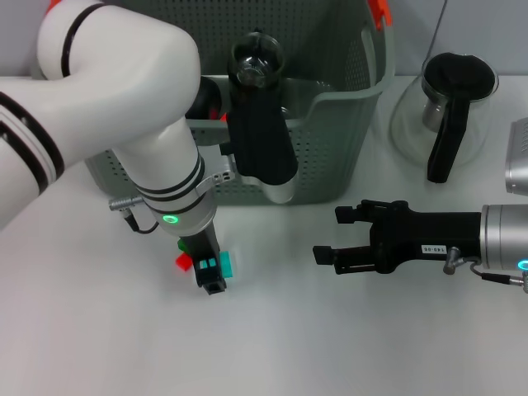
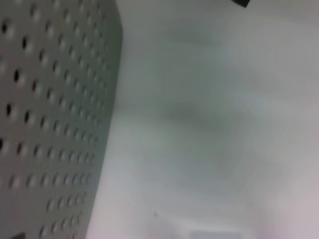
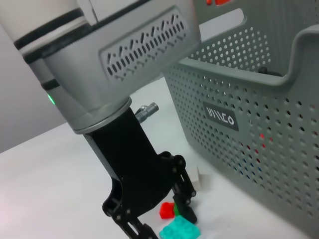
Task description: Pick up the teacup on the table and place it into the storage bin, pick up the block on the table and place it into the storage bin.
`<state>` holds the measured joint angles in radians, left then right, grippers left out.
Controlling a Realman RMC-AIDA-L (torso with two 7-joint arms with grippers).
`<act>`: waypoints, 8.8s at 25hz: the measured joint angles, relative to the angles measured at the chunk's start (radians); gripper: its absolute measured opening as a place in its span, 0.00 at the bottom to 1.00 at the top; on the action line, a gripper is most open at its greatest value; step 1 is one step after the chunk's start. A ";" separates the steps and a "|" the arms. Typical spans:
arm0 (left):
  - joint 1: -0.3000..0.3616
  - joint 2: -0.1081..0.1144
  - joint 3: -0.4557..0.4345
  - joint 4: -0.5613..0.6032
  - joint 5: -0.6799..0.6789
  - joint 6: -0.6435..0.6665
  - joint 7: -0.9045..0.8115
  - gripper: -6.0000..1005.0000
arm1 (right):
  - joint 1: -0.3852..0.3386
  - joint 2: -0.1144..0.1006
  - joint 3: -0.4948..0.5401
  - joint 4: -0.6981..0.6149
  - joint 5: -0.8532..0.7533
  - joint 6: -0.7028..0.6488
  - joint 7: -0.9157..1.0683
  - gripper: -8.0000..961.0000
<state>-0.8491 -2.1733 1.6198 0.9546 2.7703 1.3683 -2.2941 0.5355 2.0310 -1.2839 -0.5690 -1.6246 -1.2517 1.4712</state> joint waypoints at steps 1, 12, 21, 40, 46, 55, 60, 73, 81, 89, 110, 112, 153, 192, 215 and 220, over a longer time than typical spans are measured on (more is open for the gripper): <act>-0.006 0.000 -0.001 -0.011 -0.001 -0.002 0.000 0.63 | 0.000 0.000 0.000 0.000 0.000 0.000 0.000 0.98; -0.019 0.000 -0.007 -0.014 -0.004 0.015 -0.021 0.48 | 0.001 0.000 0.000 0.000 0.000 0.000 0.004 0.98; 0.057 -0.002 -0.080 0.198 -0.049 0.155 -0.060 0.41 | 0.000 -0.004 0.000 0.000 0.000 -0.007 0.002 0.98; 0.052 0.177 -0.900 0.272 -0.781 0.351 0.097 0.44 | -0.006 -0.008 -0.002 -0.004 -0.022 -0.030 -0.001 0.98; 0.016 0.163 -0.806 0.255 -0.619 0.073 0.098 0.49 | -0.003 -0.012 -0.005 -0.008 -0.023 -0.043 -0.003 0.98; 0.103 0.120 -0.806 0.409 -0.777 0.270 0.165 0.84 | -0.001 -0.019 0.000 -0.010 -0.024 -0.050 -0.001 0.98; 0.213 0.075 -0.695 0.545 -0.782 0.566 0.293 0.93 | 0.001 -0.019 0.008 -0.011 -0.024 -0.041 0.003 0.98; 0.300 0.004 -0.364 0.476 -0.255 0.297 0.156 0.95 | 0.008 -0.009 0.027 -0.002 -0.024 -0.025 0.005 0.98; 0.223 0.005 -0.339 0.336 -0.130 0.190 -0.032 0.95 | 0.007 -0.009 0.026 0.000 -0.024 -0.011 0.007 0.98; 0.211 0.004 -0.251 0.326 -0.051 0.140 -0.209 0.95 | 0.008 -0.014 0.038 0.000 -0.024 -0.011 0.007 0.98; 0.150 0.003 -0.132 0.231 0.046 0.092 -0.472 0.94 | 0.007 -0.018 0.043 -0.003 -0.077 -0.001 -0.026 0.98; 0.141 0.002 -0.132 0.218 0.056 0.083 -0.481 0.94 | 0.007 -0.018 0.043 -0.001 -0.077 0.000 -0.034 0.98; 0.076 0.000 -0.118 0.081 0.074 0.006 -0.531 0.75 | 0.012 -0.014 0.043 -0.001 -0.077 0.025 -0.043 0.98; 0.093 0.000 -0.094 0.131 0.086 0.030 -0.557 0.41 | 0.014 -0.012 0.044 0.000 -0.076 0.026 -0.042 0.98; 0.070 0.129 -0.744 0.305 -0.534 0.110 -0.164 0.41 | 0.003 -0.017 0.042 -0.001 -0.077 0.003 -0.034 0.98; 0.029 0.107 -0.708 0.307 -0.393 0.017 -0.170 0.51 | 0.004 -0.015 0.040 -0.001 -0.077 -0.002 -0.030 0.98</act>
<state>-0.8203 -2.0667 0.9123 1.2615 2.3773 1.3851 -2.4643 0.5394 2.0163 -1.2436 -0.5702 -1.7011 -1.2536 1.4417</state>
